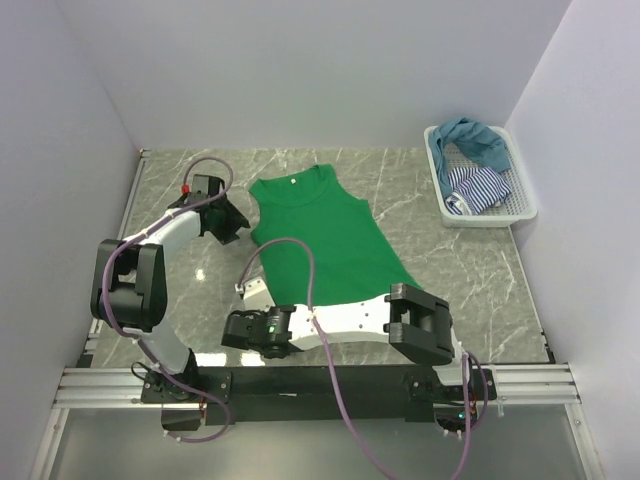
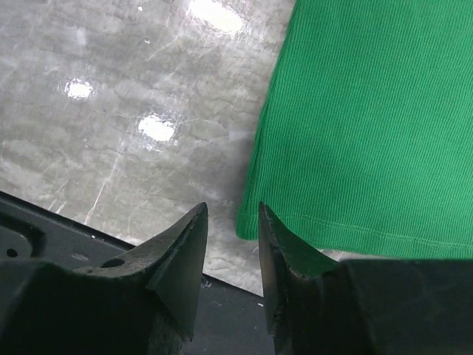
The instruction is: Fold and stack the tank tops
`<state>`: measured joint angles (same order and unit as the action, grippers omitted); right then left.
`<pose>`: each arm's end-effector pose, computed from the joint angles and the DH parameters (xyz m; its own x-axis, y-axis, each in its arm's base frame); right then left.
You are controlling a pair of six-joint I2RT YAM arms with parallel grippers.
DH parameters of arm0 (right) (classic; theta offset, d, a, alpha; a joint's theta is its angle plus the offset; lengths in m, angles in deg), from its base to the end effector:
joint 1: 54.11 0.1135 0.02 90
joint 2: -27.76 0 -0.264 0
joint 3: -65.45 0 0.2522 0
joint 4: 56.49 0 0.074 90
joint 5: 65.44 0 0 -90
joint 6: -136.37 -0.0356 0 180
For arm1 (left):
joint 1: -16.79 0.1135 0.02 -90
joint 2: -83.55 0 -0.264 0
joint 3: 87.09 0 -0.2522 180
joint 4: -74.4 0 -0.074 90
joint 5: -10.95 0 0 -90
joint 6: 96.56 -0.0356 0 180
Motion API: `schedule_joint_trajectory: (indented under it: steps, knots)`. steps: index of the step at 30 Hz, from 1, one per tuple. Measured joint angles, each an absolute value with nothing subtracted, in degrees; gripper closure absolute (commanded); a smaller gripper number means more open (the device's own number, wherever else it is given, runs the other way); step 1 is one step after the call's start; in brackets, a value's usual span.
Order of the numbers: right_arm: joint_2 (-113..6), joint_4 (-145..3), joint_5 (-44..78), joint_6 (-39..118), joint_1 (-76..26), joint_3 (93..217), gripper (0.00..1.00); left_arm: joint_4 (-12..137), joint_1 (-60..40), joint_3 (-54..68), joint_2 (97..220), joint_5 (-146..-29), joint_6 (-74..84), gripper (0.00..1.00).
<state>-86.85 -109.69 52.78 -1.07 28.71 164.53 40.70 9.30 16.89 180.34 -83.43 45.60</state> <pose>0.0681 0.4058 0.1878 -0.7069 -0.4189 -0.5699 -0.4910 0.8706 -0.0308 0.3473 -0.0484 0.1971 -0.6324 -0.7111 -0.3074 -0.5305 0.6867 -0.4971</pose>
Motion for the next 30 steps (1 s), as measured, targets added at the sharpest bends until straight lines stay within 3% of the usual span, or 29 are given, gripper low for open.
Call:
schedule_joint_trajectory:
  steps: [9,14,20,21,23,30]
  knots:
    - [-88.4,-110.7,52.8,-1.1,29.0,164.8,0.62,42.5,9.3,18.0,180.3,-84.7,45.6,0.49]
    - [-89.2,-110.7,52.6,-1.1,29.0,164.6,0.70,43.4,9.3,18.4,180.3,-85.5,45.6,0.48]
    - [-89.2,-110.2,52.5,-1.1,29.0,164.3,0.87,44.5,9.3,19.2,180.3,-86.4,45.6,0.43]
    - [-89.2,-110.2,52.5,-1.1,29.0,164.1,0.85,44.7,9.3,19.5,180.3,-86.7,45.6,0.42]
    - [-89.2,-110.3,52.5,-1.2,29.0,163.8,0.71,45.0,9.3,20.0,180.3,-86.9,45.6,0.41]
    - [-89.2,-110.3,52.6,-1.2,29.0,163.0,0.63,45.4,9.3,20.7,180.3,-87.4,45.6,0.42]
